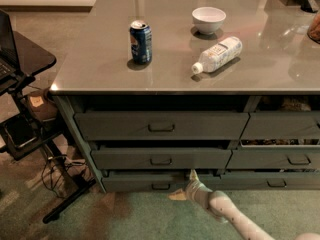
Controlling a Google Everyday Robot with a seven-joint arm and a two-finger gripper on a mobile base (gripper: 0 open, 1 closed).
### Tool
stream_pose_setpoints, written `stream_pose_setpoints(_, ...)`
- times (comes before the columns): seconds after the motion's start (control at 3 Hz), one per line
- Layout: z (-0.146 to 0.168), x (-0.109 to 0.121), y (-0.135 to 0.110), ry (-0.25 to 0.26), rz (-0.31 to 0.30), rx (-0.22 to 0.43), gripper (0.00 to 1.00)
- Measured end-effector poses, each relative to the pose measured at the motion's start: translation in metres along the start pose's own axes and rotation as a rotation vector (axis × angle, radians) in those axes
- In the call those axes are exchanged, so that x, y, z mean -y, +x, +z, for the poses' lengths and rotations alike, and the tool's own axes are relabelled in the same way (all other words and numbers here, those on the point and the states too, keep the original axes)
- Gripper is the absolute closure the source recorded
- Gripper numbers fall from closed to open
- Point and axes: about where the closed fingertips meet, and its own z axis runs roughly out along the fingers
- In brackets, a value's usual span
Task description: Open bottom drawer
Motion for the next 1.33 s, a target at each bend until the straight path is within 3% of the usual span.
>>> stream_pose_setpoints(0.33, 0.011, 0.011, -0.015, 0.073, -0.164, 0.012, 0.00)
stream_pose_setpoints(0.67, 0.009, 0.008, -0.010, 0.057, -0.165, 0.003, 0.00)
stream_pose_setpoints(1.33, 0.060, 0.030, 0.012, 0.176, -0.245, -0.050, 0.00)
